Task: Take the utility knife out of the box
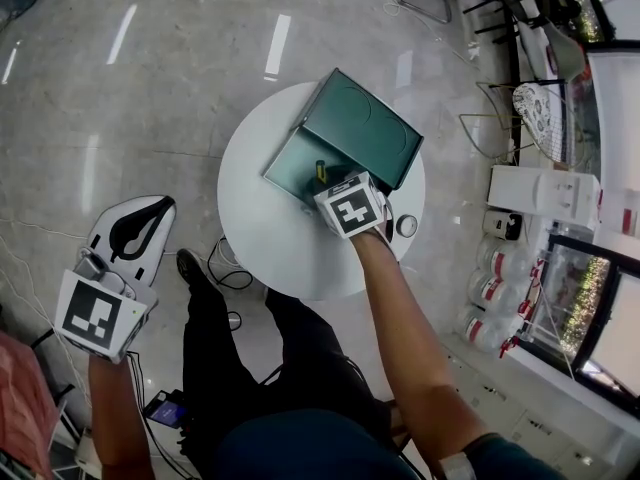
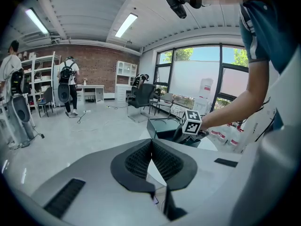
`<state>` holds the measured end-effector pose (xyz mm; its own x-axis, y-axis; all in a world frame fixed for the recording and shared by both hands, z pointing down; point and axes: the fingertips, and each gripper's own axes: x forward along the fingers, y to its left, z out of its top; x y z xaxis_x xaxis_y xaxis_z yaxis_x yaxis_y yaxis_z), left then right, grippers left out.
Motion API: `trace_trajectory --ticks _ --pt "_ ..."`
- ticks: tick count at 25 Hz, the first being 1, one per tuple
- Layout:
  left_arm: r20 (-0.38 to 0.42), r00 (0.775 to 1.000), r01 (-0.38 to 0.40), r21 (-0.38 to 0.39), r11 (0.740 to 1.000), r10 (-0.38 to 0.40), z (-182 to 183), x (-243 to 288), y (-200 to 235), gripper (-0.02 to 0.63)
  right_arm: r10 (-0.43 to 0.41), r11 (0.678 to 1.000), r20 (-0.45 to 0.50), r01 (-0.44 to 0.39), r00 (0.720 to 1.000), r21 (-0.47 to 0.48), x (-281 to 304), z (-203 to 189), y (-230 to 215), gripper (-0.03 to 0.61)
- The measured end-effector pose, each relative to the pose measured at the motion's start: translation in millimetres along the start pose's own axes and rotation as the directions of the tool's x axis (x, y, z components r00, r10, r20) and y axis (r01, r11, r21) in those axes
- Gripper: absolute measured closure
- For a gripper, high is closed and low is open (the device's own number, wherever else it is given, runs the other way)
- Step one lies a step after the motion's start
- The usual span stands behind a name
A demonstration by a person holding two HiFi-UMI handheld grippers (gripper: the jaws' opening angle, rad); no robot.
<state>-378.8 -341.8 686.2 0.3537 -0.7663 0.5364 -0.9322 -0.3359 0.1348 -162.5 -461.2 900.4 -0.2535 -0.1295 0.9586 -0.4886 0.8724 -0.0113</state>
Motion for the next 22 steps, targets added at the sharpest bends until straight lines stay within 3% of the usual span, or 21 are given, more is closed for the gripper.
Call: trace_trajectory --ticks 6,9,11,22 --pt "0.026 1.000 0.014 -0.007 1.000 -0.014 2 -4 -2 0.595 0.017 1.000 -0.012 -0.017 1.000 0.019 4 -2 -1 0.437" --pt "0.018 1.000 0.000 0.002 1.000 0.000 10 -7 -2 0.595 0.013 1.000 -0.018 -0.013 1.000 -0.003 2 -3 -1 0.493" --pt "0.022 1.000 -0.006 0.010 1.000 0.006 16 -11 -1 0.595 0.005 1.000 -0.019 -0.006 1.000 -0.015 -1 -2 0 0.495" --pt "0.060 0.998 -0.018 0.039 0.999 0.016 51 -50 -16 0.595 -0.044 0.999 0.131 0.048 0.990 -0.026 -77 24 4 0.497"
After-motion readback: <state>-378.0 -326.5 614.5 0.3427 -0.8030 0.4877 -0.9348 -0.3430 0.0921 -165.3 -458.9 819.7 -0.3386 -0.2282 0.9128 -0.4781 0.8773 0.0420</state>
